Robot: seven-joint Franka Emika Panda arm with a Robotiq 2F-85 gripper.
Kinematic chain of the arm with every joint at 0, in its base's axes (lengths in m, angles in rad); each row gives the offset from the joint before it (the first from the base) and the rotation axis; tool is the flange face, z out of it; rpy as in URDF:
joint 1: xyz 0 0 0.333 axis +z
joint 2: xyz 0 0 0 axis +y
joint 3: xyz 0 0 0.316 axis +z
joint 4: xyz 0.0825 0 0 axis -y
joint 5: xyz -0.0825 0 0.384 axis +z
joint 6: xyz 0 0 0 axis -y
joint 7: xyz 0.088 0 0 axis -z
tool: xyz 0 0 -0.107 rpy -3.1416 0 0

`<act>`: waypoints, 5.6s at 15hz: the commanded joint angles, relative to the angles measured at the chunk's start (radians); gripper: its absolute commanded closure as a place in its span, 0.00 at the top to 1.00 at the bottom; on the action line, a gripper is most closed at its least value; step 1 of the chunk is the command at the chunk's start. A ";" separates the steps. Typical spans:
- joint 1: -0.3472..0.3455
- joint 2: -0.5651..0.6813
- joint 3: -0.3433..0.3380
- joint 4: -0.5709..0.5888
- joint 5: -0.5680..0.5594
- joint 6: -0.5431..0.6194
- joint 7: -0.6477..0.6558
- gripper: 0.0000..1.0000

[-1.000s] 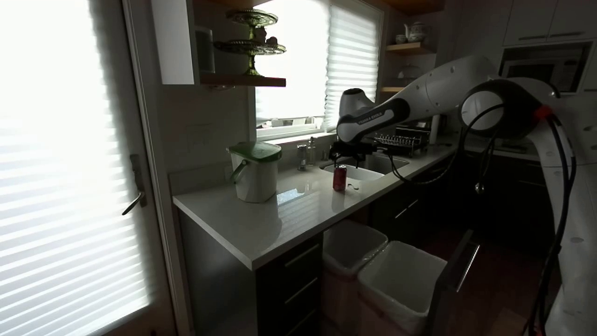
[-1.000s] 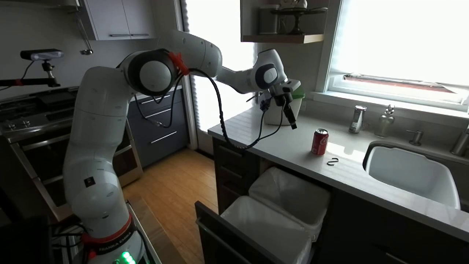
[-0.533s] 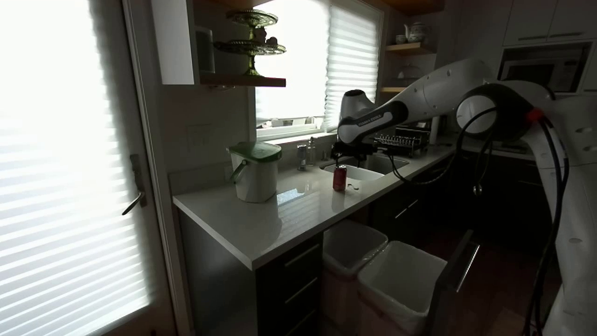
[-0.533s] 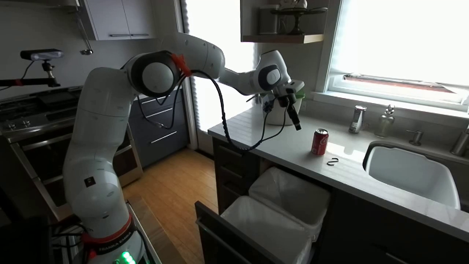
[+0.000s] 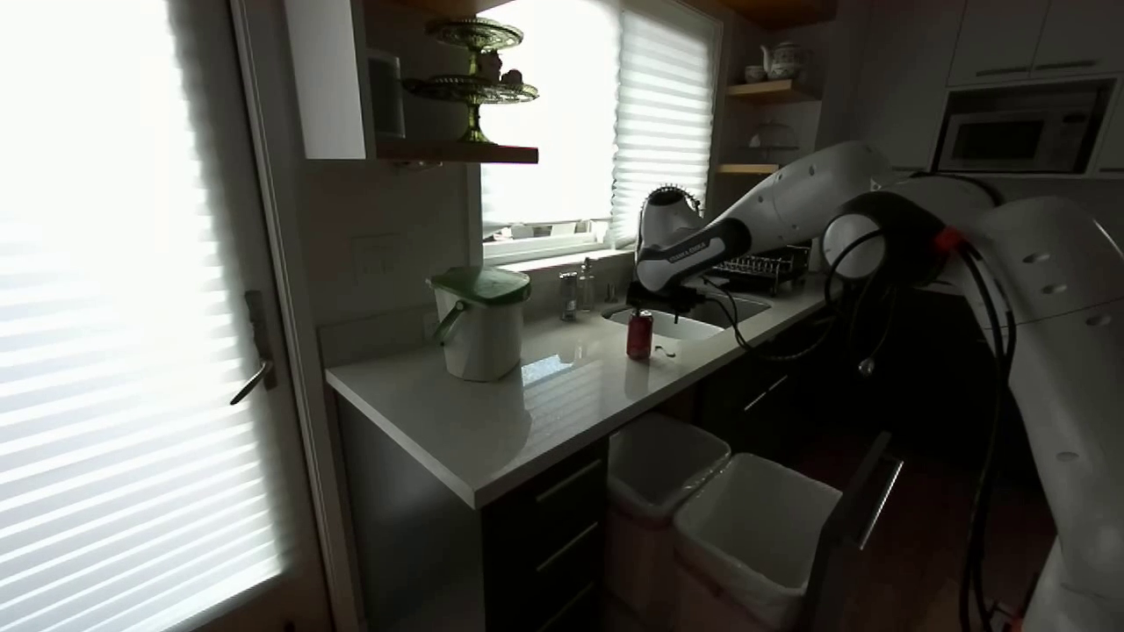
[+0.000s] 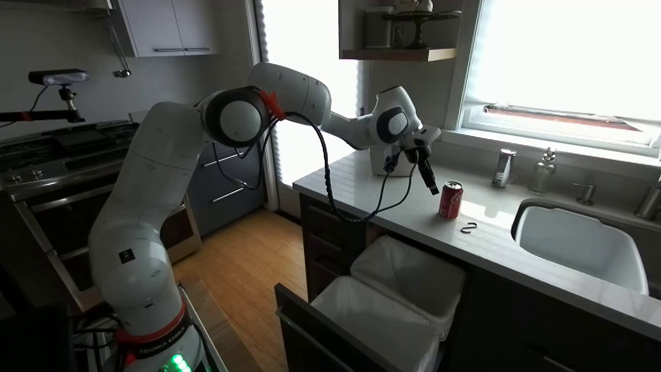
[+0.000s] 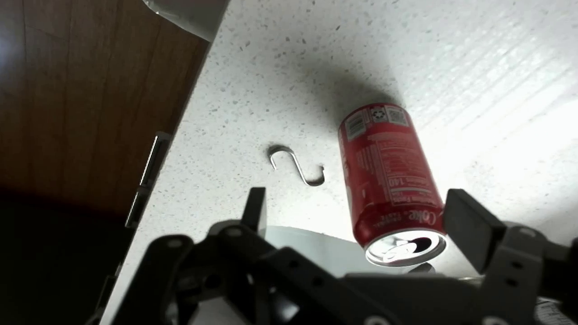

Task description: Pick up the soda can and drop it in the drawer waste bin

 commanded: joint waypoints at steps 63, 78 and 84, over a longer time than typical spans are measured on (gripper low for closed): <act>0.162 -0.398 -0.254 -0.907 -1.233 0.421 1.291 0.44; 0.109 -0.204 -0.271 -0.820 -1.426 0.551 1.527 0.44; 0.020 -0.040 -0.158 -0.608 -1.828 0.572 1.943 0.44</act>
